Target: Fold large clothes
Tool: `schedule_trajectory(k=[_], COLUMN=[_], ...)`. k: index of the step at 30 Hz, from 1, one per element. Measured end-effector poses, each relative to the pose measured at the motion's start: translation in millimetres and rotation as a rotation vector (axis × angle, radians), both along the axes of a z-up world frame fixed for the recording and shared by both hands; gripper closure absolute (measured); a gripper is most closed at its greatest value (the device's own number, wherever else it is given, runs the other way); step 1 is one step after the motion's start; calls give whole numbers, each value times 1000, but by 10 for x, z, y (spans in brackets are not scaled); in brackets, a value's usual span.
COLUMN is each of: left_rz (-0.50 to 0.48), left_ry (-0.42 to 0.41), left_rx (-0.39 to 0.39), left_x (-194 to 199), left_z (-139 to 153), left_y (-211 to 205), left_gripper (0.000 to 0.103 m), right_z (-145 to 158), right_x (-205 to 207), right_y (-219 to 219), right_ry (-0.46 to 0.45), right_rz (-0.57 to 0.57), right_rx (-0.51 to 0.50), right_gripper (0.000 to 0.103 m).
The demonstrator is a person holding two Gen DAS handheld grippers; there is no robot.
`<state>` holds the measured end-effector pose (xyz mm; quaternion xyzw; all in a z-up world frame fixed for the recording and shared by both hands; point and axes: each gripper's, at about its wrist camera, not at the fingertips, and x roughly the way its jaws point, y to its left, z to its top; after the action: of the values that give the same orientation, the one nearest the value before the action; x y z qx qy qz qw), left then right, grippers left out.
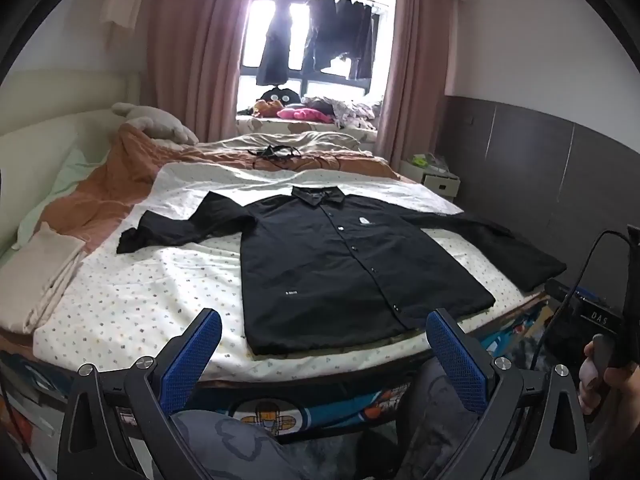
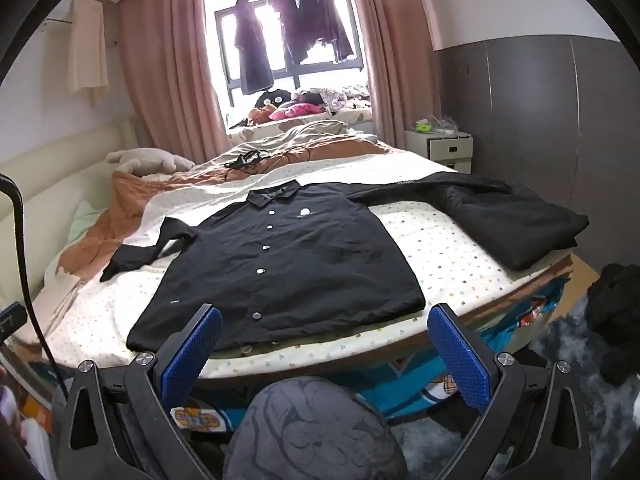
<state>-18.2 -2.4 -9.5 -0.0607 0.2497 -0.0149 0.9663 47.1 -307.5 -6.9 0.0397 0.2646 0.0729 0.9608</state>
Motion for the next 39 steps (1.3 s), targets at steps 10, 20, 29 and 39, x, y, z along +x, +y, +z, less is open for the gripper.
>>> schedule_trajectory(k=[10, 20, 29, 39], left_rz=[-26, -49, -49, -50], left_ry=[-1, -19, -23, -15], left_rx=[-23, -26, -15, -38], left_x=[-174, -304, -370, -363], left_z=[-28, 20, 75, 46], left_y=[-18, -118, -130, -66], left_gripper=[1, 1, 1, 1], right_z=[47, 101, 103, 86], right_x=[-282, -471, -468, -420], right_y=[-26, -89, -68, -30], right_ry=[-16, -31, -43, -41], right_rz=[-13, -21, -18, -18], right_rx=[-16, -33, -23, -28], right_gripper=[0, 0, 0, 0])
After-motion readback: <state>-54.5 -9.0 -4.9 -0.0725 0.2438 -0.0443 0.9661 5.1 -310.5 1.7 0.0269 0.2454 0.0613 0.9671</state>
